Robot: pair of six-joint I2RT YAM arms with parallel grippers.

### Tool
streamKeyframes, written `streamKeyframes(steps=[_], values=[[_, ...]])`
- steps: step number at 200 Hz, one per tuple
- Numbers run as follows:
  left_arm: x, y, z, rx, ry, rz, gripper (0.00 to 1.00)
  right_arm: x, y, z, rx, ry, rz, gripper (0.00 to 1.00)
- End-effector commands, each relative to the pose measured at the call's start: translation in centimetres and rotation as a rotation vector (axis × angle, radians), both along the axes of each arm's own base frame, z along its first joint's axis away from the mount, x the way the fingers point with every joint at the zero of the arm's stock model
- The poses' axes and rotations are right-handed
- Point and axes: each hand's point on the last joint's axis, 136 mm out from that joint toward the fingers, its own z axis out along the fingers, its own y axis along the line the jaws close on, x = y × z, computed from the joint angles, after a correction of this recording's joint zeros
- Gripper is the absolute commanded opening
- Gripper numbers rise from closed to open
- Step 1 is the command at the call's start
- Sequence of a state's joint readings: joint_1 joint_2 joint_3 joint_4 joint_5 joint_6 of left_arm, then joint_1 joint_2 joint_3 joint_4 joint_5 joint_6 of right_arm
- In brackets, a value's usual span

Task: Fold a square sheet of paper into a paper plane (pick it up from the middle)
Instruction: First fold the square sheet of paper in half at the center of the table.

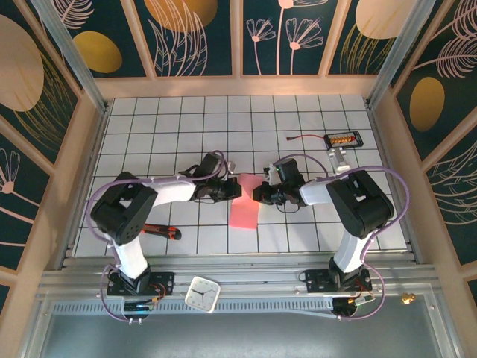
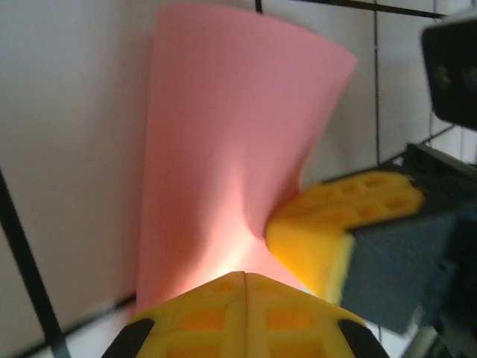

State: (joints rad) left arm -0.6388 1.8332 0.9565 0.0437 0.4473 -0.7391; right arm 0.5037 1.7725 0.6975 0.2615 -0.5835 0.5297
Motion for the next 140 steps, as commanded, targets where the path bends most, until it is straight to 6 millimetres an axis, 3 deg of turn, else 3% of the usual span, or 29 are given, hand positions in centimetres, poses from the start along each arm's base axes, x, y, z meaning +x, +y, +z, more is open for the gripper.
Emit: streamKeyframes(steps=[1,39,63,84,117,140], values=[[1.8,0.3,-1.0,0.045,-0.034,-0.021,0.03,-3.2,-4.9,-6.5,-0.256,0.161,-0.068,0.00],[2.7,1.9,-3.4,0.106,-0.015,-0.005,0.02,-3.4,-5.0,-6.7,-0.265,0.168,-0.066,0.00],[3.1,2.8,-3.6,0.128,-0.021,0.002,0.02,-3.5,-5.1,-7.0,-0.272,0.173,-0.063,0.00],[3.9,2.9,-2.4,0.114,-0.044,0.004,0.03,-3.5,-5.1,-7.1,-0.272,0.175,-0.060,0.00],[4.9,0.4,2.3,-0.056,-0.091,-0.006,0.05,-3.6,-5.2,-7.1,-0.276,0.175,-0.064,0.00],[5.2,-0.6,2.8,-0.108,-0.084,-0.012,0.05,-3.5,-5.1,-7.0,-0.272,0.172,-0.066,0.00]])
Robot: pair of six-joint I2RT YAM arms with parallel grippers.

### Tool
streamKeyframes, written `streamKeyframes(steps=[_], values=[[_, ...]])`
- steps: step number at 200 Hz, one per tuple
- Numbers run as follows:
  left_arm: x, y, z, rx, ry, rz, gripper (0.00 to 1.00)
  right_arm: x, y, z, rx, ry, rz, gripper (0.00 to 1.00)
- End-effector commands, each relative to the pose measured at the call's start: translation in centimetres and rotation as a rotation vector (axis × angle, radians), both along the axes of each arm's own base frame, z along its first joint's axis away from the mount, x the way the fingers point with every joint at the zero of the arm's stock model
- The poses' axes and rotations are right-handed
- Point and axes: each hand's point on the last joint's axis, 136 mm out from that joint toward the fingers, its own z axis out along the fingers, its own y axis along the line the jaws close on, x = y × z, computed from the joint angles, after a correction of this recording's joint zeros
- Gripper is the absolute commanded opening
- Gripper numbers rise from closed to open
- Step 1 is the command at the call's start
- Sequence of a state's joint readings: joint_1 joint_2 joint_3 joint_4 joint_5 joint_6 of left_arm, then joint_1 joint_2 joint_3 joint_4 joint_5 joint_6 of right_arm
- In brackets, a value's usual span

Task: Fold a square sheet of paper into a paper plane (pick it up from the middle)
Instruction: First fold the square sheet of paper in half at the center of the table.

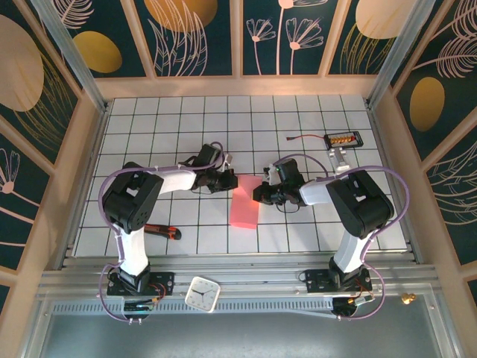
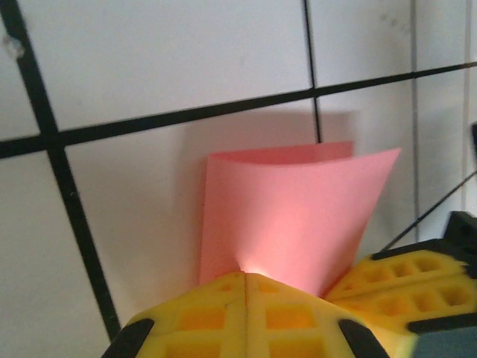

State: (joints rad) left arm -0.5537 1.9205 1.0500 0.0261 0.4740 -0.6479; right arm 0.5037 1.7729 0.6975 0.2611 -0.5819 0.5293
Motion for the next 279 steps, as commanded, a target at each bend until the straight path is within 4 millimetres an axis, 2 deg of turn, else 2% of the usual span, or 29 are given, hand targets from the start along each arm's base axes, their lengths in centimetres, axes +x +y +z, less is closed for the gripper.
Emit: streamKeyframes(steps=[1,38,63,102,139,177,209,238,243,253,279], values=[[1.2,-1.9,3.3,-0.115,-0.046,-0.019,0.05,-3.5,-5.1,-7.0,-0.270,0.173,-0.065,0.00],[2.2,-1.9,0.7,-0.057,-0.010,-0.007,0.04,-3.5,-5.2,-7.0,-0.270,0.172,-0.064,0.00],[2.6,-1.1,-1.3,-0.003,0.010,0.022,0.03,-3.6,-5.3,-7.0,-0.272,0.173,-0.066,0.00],[3.0,1.0,-3.1,0.074,0.008,0.045,0.03,-4.0,-5.5,-7.1,-0.275,0.179,-0.070,0.00],[3.9,2.7,-3.3,0.109,-0.015,0.064,0.03,-4.3,-5.6,-7.2,-0.275,0.185,-0.072,0.00],[4.8,2.7,-1.2,0.092,-0.059,0.065,0.06,-4.4,-5.8,-7.2,-0.278,0.187,-0.075,0.00],[3.0,1.2,2.4,-0.048,-0.069,0.068,0.08,-4.4,-5.8,-7.2,-0.279,0.187,-0.077,0.00],[0.4,0.0,3.2,-0.118,-0.038,0.058,0.09,-4.3,-5.7,-7.2,-0.278,0.188,-0.075,0.00],[-0.5,0.2,2.3,-0.113,-0.009,0.056,0.09,-4.3,-5.7,-7.2,-0.278,0.187,-0.076,0.00],[-1.3,0.0,1.6,-0.111,0.008,0.044,0.09,-4.3,-5.7,-7.2,-0.278,0.187,-0.075,0.00],[-1.6,0.4,-0.4,-0.060,0.039,0.039,0.07,-4.1,-5.5,-7.3,-0.277,0.186,-0.069,0.00]])
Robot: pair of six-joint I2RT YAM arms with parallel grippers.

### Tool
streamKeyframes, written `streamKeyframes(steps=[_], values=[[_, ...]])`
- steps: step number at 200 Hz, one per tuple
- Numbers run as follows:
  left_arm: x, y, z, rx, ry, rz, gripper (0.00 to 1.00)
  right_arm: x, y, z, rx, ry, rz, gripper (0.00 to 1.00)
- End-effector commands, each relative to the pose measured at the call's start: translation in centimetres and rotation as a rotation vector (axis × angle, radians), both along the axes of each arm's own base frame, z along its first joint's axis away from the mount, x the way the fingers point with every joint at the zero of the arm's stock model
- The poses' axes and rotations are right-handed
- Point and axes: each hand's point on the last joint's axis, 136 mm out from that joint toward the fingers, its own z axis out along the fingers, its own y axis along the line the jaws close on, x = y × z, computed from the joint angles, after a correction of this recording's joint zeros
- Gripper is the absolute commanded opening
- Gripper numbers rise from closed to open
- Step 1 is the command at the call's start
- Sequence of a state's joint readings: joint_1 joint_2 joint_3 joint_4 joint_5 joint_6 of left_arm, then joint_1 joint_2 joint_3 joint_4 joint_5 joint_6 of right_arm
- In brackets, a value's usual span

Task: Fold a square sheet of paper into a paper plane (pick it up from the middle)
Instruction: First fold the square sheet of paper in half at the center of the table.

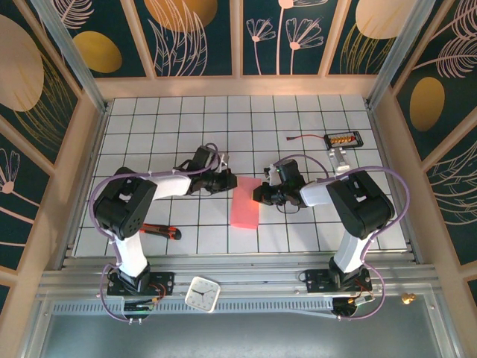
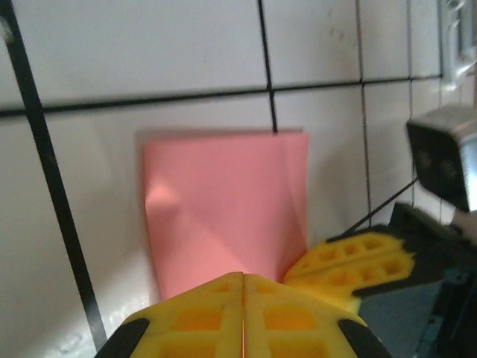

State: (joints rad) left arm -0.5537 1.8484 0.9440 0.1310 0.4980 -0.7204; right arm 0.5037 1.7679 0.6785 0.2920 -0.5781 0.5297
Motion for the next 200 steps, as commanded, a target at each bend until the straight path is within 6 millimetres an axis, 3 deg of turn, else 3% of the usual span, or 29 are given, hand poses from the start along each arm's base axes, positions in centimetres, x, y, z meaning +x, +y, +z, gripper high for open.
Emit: streamKeyframes(steps=[1,46,80,116,144,166,200], values=[[-0.3,0.0,-1.5,0.012,0.039,0.001,0.06,-4.1,-5.5,-7.3,-0.282,0.202,-0.068,0.00],[-0.8,2.8,-4.6,0.137,0.087,0.041,0.03,-4.1,-5.6,-7.3,-0.286,0.203,-0.069,0.00],[-0.7,5.0,-3.8,0.203,0.048,0.070,0.03,-4.1,-5.7,-7.3,-0.287,0.205,-0.070,0.00],[-1.7,2.9,0.5,0.072,-0.008,0.043,0.06,-4.0,-5.7,-7.3,-0.288,0.203,-0.071,0.00],[-4.1,0.2,1.0,-0.019,0.033,-0.017,0.07,-4.1,-5.7,-7.4,-0.290,0.204,-0.072,0.00],[-5.0,-0.4,0.0,-0.021,0.064,-0.034,0.06,-4.1,-5.7,-7.4,-0.290,0.206,-0.071,0.00],[-6.3,0.7,-2.7,0.047,0.118,-0.054,0.05,-4.1,-5.7,-7.4,-0.290,0.206,-0.071,0.00]])
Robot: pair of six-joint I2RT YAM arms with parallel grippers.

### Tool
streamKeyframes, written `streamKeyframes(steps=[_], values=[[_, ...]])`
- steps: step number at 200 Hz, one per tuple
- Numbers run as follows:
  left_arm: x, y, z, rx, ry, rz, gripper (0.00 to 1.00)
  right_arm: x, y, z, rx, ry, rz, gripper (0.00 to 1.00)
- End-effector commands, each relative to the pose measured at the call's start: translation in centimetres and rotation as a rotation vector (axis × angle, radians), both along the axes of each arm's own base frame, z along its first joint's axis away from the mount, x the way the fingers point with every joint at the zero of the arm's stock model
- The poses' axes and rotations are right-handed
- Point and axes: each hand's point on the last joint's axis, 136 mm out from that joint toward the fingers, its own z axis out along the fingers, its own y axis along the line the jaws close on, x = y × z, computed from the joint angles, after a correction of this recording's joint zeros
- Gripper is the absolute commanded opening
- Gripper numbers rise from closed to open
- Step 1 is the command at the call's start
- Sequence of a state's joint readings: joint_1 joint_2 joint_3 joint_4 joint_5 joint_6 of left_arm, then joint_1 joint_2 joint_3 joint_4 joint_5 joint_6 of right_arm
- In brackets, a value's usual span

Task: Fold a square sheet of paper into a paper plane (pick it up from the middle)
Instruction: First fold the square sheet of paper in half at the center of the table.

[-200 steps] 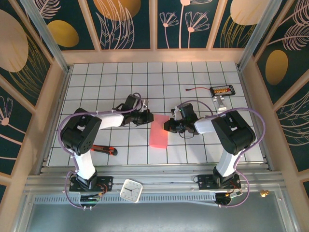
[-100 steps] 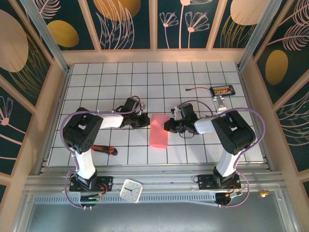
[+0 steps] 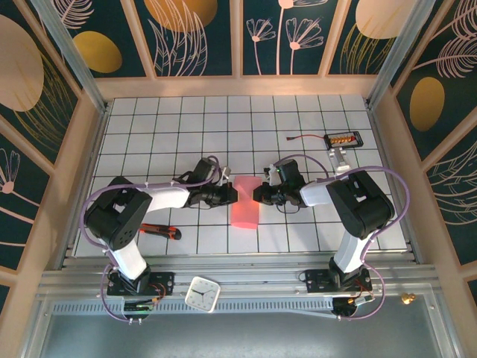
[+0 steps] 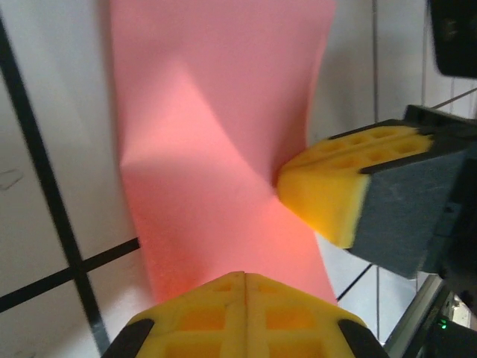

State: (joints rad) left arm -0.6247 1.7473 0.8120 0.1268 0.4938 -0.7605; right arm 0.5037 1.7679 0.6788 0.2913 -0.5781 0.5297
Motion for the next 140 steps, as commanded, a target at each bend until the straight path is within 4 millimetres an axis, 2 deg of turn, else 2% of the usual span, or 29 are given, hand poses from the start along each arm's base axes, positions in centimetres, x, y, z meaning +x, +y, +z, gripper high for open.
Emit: streamKeyframes(steps=[1,42,64,72,75,91,107,127,140], values=[[-1.2,0.8,-2.2,0.037,0.063,-0.013,0.05,-4.2,-5.7,-7.4,-0.290,0.206,-0.071,0.00],[-3.2,4.1,-5.3,0.219,0.112,-0.041,0.04,-4.3,-5.9,-7.6,-0.293,0.209,-0.072,0.00],[-3.0,5.1,-4.3,0.246,0.082,-0.029,0.03,-4.4,-5.9,-7.5,-0.293,0.209,-0.072,0.00],[-2.8,5.0,-3.7,0.230,0.067,-0.026,0.04,-4.4,-5.9,-7.5,-0.294,0.209,-0.072,0.00],[-2.6,4.6,-2.6,0.203,0.043,-0.024,0.04,-4.4,-5.9,-7.5,-0.294,0.207,-0.073,0.00],[-2.3,3.2,-0.2,0.096,0.013,-0.011,0.05,-4.4,-5.9,-7.5,-0.293,0.208,-0.074,0.00],[-2.3,1.7,1.4,0.006,-0.001,-0.010,0.05,-4.4,-5.9,-7.5,-0.294,0.207,-0.075,0.00],[-2.6,0.1,2.1,-0.082,0.023,-0.017,0.06,-4.4,-6.0,-7.5,-0.295,0.209,-0.075,0.00],[-2.9,-0.4,1.8,-0.104,0.039,-0.024,0.05,-4.4,-6.0,-7.5,-0.295,0.208,-0.074,0.00]])
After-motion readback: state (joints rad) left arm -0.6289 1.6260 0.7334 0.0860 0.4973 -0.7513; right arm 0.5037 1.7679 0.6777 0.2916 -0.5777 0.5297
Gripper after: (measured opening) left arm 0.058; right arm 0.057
